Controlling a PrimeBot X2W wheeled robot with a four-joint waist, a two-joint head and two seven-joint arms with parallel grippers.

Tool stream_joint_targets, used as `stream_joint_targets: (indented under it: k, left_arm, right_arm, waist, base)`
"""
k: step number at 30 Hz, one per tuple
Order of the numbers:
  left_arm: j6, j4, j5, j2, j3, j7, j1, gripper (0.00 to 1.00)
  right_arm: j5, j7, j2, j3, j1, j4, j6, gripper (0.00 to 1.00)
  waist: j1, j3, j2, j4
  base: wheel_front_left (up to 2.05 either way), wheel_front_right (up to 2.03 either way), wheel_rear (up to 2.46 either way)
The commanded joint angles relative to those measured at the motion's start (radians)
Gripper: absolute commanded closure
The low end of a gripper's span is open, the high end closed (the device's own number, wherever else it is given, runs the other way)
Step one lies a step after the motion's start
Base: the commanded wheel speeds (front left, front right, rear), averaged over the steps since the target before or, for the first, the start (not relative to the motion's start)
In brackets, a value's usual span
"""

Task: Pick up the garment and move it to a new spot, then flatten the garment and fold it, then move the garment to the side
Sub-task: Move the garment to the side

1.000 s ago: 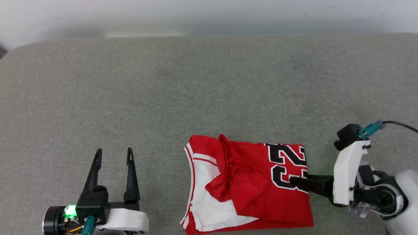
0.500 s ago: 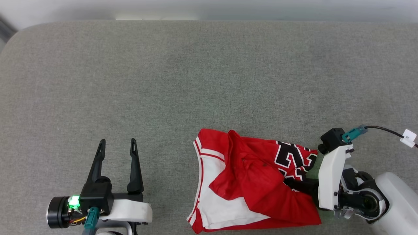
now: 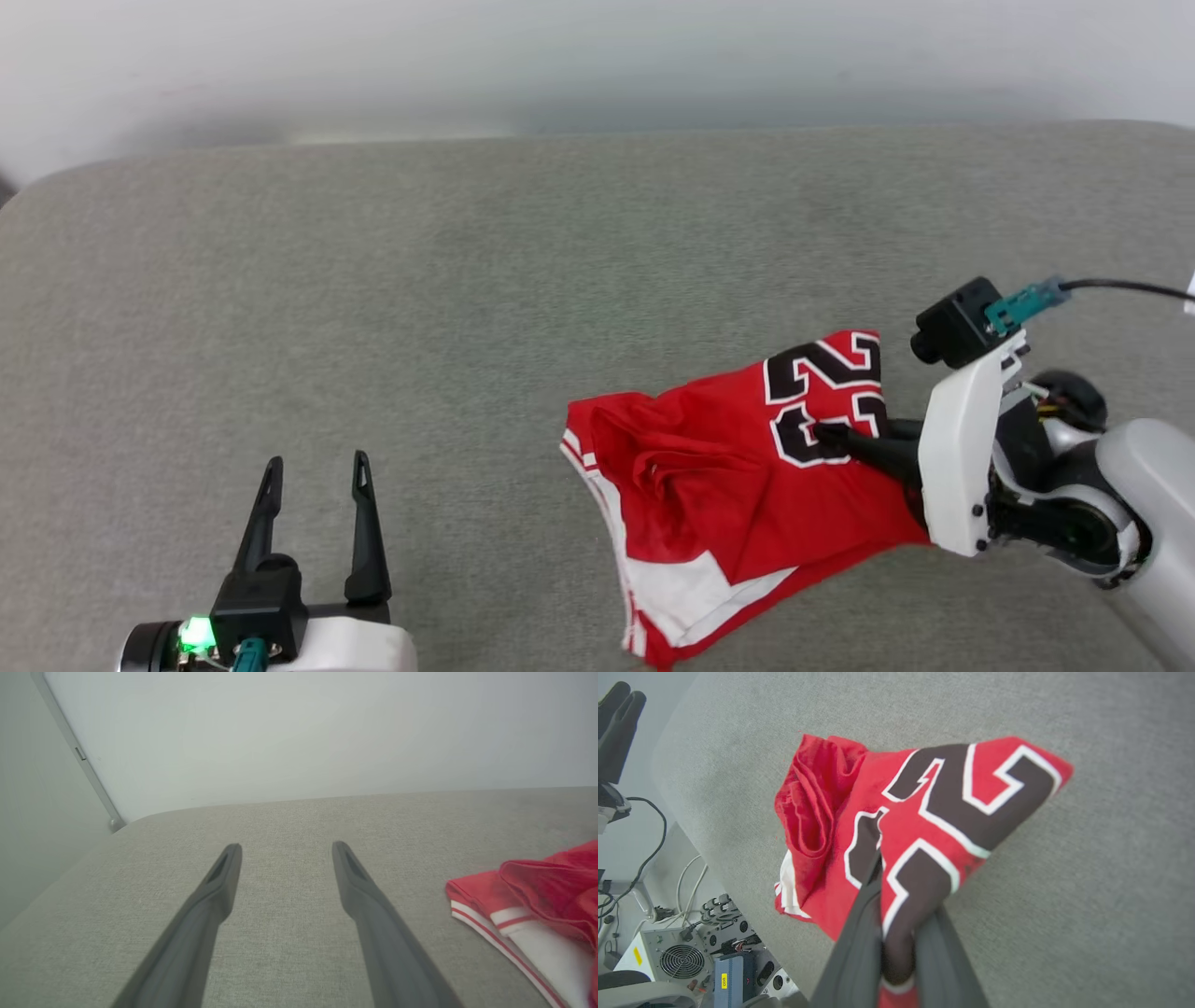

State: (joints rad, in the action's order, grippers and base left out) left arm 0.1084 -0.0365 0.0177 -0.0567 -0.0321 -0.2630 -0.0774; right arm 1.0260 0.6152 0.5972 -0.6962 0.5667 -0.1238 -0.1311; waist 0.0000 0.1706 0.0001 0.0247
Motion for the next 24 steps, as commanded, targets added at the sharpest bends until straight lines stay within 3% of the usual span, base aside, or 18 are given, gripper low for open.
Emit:
stream_joint_targets:
  k: [1, 6, 12, 19, 24]
  left_arm:
    - [0.003, -0.005, 0.001, 0.000, 0.002, -0.002, -0.010, 0.00]
    - [0.005, -0.024, 0.003, 0.001, 0.021, -0.002, -0.018, 0.00]
    - [0.002, -0.037, -0.008, -0.002, 0.028, -0.002, 0.019, 0.00]
    - [-0.011, -0.048, -0.029, -0.031, 0.019, -0.002, 0.073, 0.00]
    - [-0.012, -0.065, -0.040, -0.058, 0.003, -0.002, 0.111, 0.00]
  right_arm:
    - [-0.005, -0.003, 0.023, -0.011, 0.023, 0.026, 0.001, 1.00]
    - [-0.040, 0.002, 0.121, -0.052, 0.077, 0.138, 0.001, 1.00]
    - [-0.091, -0.017, 0.227, -0.038, 0.102, 0.160, 0.001, 1.00]
    - [-0.204, -0.097, 0.334, -0.001, 0.141, 0.031, 0.001, 1.00]
    - [-0.282, -0.156, 0.365, 0.036, 0.195, -0.125, 0.001, 1.00]
  waist:
    - [0.0000, -0.020, -0.0001, -0.046]
    - [0.0000, -0.005, -0.0001, -0.131]
    - [0.0000, 0.057, -0.0001, -0.230]
    - [0.0000, 0.157, -0.0001, -0.296]
    - [0.0000, 0.238, -0.0001, -0.306]
  base:
    - [0.00, 0.00, 0.00]
    - [0.00, 0.00, 0.00]
    - [0.00, 0.00, 0.00]
    - [0.00, 0.00, 0.00]
    - [0.00, 0.00, 0.00]
